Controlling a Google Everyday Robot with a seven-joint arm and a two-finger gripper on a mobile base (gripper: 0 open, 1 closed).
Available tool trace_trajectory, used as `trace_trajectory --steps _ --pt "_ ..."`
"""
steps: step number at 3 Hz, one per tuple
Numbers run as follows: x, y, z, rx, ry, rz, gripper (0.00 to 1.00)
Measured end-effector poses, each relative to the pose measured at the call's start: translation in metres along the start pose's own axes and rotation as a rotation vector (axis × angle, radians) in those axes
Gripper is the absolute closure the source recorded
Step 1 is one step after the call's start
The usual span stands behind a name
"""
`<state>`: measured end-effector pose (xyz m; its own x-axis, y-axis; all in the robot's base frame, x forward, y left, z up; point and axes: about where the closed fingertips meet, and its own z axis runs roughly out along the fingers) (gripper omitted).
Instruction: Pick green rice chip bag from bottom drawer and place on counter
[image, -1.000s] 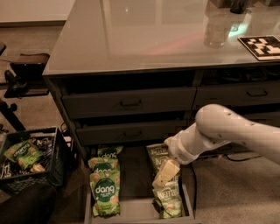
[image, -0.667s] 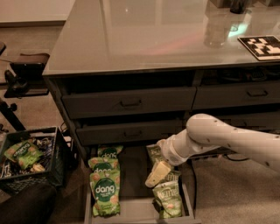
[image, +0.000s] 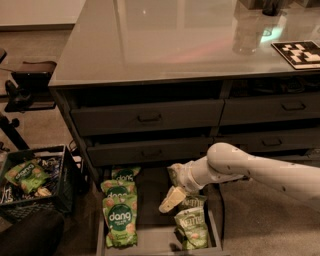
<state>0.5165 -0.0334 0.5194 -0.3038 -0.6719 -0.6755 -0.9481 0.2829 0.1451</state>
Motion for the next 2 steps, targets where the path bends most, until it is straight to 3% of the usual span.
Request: trace_trajectory --steps 1,2 --pt "0.000 0.000 0.000 0.000 0.000 0.000 0.00" --pt "0.012 -0.009 0.031 -0.004 -0.028 -0.010 0.00"
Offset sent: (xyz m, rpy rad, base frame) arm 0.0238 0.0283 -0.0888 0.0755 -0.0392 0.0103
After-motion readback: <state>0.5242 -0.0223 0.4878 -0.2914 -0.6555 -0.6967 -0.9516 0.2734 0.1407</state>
